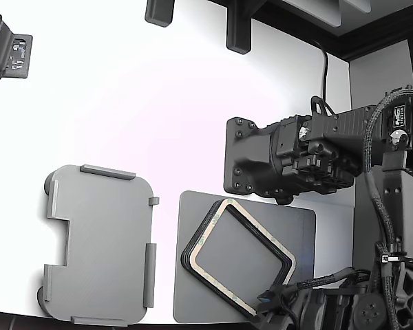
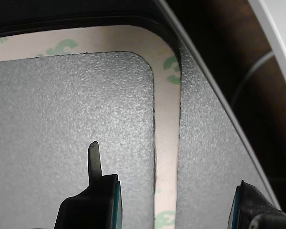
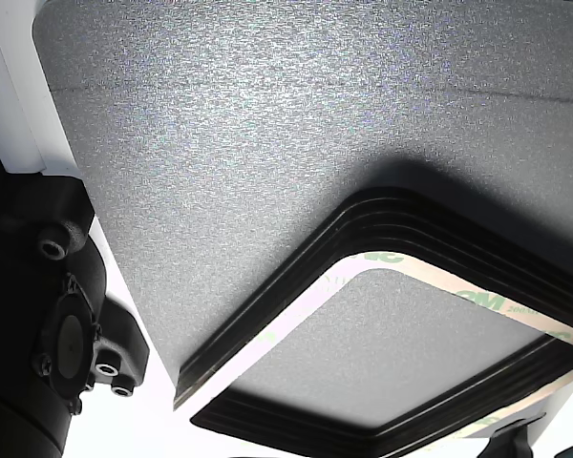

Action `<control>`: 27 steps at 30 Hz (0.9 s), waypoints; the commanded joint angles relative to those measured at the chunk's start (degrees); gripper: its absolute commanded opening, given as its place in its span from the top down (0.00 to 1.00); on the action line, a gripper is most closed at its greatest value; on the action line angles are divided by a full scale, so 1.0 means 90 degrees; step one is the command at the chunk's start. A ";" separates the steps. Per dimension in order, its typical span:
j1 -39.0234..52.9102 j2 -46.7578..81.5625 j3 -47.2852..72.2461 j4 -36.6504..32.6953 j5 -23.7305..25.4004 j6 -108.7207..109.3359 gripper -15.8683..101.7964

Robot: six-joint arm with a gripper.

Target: Grab top frame and put it into gray box.

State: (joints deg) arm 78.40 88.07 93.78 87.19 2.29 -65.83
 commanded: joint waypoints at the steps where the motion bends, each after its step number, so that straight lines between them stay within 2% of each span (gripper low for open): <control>1: -0.0059 0.0068 -0.0156 -0.0020 0.0020 -0.0020 0.08; 16: -0.0059 0.0059 0.0068 -0.0244 0.0068 0.0166 0.27; 27: -0.0059 0.0156 0.0391 -0.0557 0.0039 0.0146 0.29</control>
State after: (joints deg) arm 78.40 87.63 98.26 82.35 2.72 -64.34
